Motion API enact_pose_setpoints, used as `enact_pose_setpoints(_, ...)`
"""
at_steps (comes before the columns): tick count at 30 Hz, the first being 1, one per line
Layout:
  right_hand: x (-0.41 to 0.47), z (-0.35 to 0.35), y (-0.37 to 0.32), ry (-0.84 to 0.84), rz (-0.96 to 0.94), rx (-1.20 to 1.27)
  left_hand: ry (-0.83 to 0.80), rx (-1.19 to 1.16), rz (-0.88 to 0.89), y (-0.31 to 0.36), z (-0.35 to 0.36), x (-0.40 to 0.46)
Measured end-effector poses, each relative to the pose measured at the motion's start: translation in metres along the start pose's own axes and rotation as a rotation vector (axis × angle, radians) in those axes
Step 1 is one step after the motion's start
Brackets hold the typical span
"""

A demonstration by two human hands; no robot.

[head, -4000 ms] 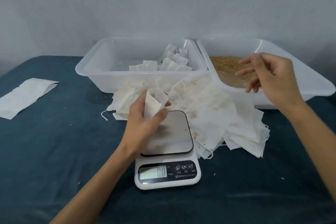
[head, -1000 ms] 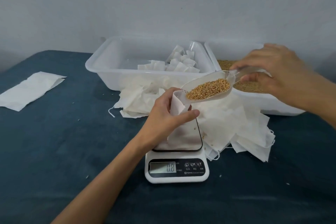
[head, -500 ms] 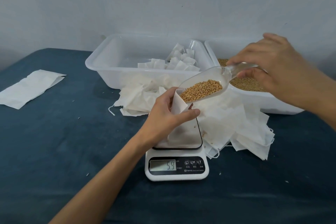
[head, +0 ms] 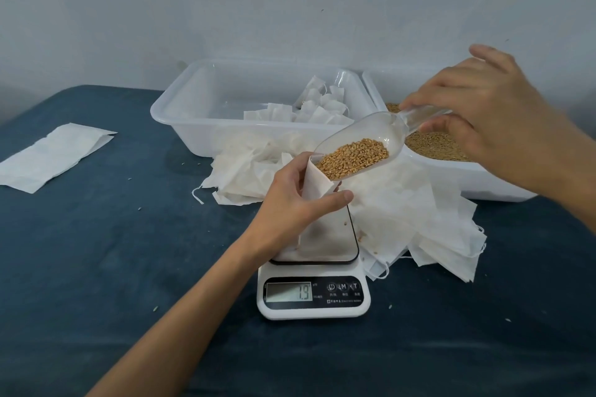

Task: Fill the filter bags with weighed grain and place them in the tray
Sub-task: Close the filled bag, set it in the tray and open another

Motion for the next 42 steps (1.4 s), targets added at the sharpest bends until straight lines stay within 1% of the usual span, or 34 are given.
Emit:
enact_pose_setpoints(11,0.0001,-0.0016,-0.0075,0.0,-0.011,-0.03,0.023,-0.013,-0.024,0.0004,-0.001,-0.0011)
enact_pose_setpoints(31,-0.0007,-0.003,-0.0075,0.006,-0.012,-0.044,0.0,-0.008,-0.001,0.0015,0.0,-0.001)
enact_pose_setpoints(42,-0.0008,-0.0033,-0.0074,0.011,-0.015,-0.052,0.016,-0.02,-0.002,0.0022,0.0,-0.0005)
Point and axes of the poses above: each hand's wrist, its own x-axis towards the middle knuckle, its own z-axis out of the palm, y = z × x, the point moved 10 cm from there along x, towards the middle knuckle, and after that the axes turned 8 degrees about -x, right-handed, at the moved point
